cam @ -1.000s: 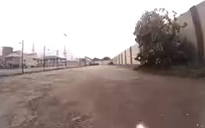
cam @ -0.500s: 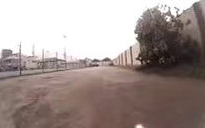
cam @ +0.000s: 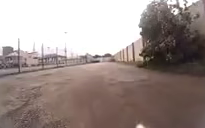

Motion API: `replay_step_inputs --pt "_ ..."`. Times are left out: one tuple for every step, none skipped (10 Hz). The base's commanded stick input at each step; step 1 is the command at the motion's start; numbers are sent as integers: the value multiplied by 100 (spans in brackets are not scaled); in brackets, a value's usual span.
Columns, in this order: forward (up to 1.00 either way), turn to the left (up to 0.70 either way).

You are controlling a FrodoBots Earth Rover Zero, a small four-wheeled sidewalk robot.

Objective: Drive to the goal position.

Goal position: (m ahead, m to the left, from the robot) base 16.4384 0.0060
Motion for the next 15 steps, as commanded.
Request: replay_step_inputs --pt "70 0" --pt "70 0" --pt "70 0" --pt "70 -35" --pt "70 -35" --pt "70 -10" --pt "70 0" --pt "70 0" --pt "70 0" --pt "70 0" --pt "70 0" --pt "70 0" --pt "70 0" --pt "70 -6" --pt "70 -19"
